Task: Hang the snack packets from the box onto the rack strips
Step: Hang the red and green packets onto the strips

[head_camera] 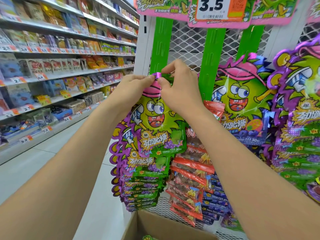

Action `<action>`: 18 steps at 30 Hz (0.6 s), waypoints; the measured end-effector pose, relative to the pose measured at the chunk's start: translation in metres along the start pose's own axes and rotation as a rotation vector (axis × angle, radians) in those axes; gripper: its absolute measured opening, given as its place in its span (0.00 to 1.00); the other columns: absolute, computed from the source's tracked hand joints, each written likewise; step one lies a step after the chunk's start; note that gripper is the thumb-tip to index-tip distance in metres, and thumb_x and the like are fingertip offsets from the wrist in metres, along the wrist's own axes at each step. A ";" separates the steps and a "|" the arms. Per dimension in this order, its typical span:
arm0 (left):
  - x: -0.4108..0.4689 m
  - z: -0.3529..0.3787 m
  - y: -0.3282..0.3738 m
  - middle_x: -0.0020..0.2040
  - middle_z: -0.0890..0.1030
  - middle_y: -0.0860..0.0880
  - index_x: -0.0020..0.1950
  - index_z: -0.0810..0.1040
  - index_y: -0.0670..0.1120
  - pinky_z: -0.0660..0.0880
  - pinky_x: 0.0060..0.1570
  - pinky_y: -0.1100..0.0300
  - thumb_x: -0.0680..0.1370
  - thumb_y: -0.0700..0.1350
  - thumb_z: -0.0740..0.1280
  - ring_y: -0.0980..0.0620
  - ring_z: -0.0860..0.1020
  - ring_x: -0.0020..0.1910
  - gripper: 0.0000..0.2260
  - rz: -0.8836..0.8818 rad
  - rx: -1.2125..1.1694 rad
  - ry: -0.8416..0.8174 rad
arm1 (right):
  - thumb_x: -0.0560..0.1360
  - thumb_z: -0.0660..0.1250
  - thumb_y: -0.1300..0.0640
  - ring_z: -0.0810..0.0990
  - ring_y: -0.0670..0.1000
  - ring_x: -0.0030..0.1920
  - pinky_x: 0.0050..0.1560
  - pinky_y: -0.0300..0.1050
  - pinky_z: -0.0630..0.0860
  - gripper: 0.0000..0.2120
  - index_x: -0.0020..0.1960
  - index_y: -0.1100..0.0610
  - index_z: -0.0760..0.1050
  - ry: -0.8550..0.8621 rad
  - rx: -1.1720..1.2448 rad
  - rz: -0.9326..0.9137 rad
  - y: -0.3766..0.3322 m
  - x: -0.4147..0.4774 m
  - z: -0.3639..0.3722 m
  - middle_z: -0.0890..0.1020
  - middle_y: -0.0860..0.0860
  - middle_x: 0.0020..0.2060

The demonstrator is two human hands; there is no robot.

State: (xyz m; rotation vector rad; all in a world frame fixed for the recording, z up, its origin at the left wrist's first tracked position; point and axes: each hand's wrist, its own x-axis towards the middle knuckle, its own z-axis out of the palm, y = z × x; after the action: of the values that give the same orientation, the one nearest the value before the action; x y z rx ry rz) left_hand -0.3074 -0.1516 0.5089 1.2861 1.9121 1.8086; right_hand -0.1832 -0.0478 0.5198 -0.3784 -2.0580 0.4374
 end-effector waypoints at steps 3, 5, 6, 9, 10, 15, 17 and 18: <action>0.001 -0.003 -0.002 0.50 0.88 0.42 0.50 0.88 0.46 0.74 0.69 0.36 0.79 0.51 0.69 0.40 0.86 0.55 0.12 -0.010 0.014 -0.045 | 0.78 0.71 0.54 0.75 0.54 0.59 0.65 0.58 0.70 0.10 0.57 0.52 0.74 -0.029 -0.016 0.025 0.001 -0.005 0.002 0.75 0.44 0.49; -0.001 -0.004 -0.005 0.48 0.88 0.43 0.48 0.87 0.46 0.72 0.70 0.33 0.79 0.52 0.69 0.39 0.85 0.54 0.11 -0.005 0.053 -0.056 | 0.78 0.71 0.54 0.75 0.55 0.59 0.65 0.59 0.70 0.10 0.57 0.52 0.74 -0.042 -0.035 0.045 0.003 -0.011 0.006 0.76 0.45 0.50; -0.003 -0.004 -0.007 0.48 0.87 0.42 0.48 0.85 0.46 0.71 0.69 0.32 0.78 0.54 0.69 0.41 0.84 0.52 0.12 0.005 0.081 -0.056 | 0.78 0.71 0.54 0.76 0.56 0.59 0.65 0.59 0.70 0.10 0.57 0.52 0.73 -0.037 -0.041 0.052 0.004 -0.014 0.007 0.77 0.46 0.50; -0.006 -0.001 -0.010 0.49 0.86 0.39 0.48 0.84 0.47 0.72 0.68 0.30 0.79 0.58 0.68 0.44 0.83 0.49 0.15 0.051 0.124 -0.039 | 0.78 0.71 0.53 0.78 0.56 0.55 0.64 0.59 0.70 0.10 0.57 0.52 0.74 0.019 -0.026 0.043 0.005 -0.017 0.010 0.82 0.47 0.51; -0.007 -0.001 -0.009 0.49 0.87 0.41 0.49 0.85 0.48 0.74 0.67 0.32 0.79 0.59 0.68 0.43 0.84 0.52 0.15 0.053 0.109 -0.033 | 0.77 0.71 0.53 0.80 0.54 0.54 0.64 0.59 0.70 0.10 0.56 0.51 0.75 0.054 -0.013 0.022 0.005 -0.016 0.010 0.82 0.46 0.50; -0.006 -0.005 0.004 0.53 0.89 0.46 0.56 0.88 0.52 0.75 0.69 0.37 0.82 0.60 0.66 0.43 0.86 0.58 0.16 0.017 0.045 -0.050 | 0.78 0.71 0.52 0.82 0.49 0.51 0.57 0.49 0.65 0.08 0.56 0.48 0.76 0.187 0.000 -0.044 -0.003 -0.011 0.008 0.83 0.41 0.45; -0.004 -0.004 0.008 0.54 0.89 0.48 0.57 0.87 0.52 0.75 0.69 0.39 0.84 0.58 0.64 0.45 0.86 0.58 0.15 0.026 0.058 -0.055 | 0.78 0.71 0.52 0.81 0.49 0.51 0.55 0.48 0.63 0.08 0.57 0.49 0.76 0.218 -0.011 -0.036 -0.006 -0.008 0.008 0.82 0.41 0.45; -0.003 -0.003 0.009 0.54 0.89 0.48 0.59 0.87 0.51 0.76 0.68 0.39 0.85 0.57 0.63 0.46 0.86 0.58 0.16 0.034 0.061 -0.060 | 0.79 0.71 0.53 0.81 0.49 0.52 0.54 0.48 0.62 0.08 0.57 0.49 0.76 0.229 -0.022 -0.030 -0.007 -0.007 0.008 0.81 0.41 0.44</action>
State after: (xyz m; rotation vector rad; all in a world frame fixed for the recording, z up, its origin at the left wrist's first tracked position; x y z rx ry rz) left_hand -0.3034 -0.1575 0.5166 1.3850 1.9389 1.7194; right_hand -0.1874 -0.0585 0.5141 -0.3913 -1.8446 0.3375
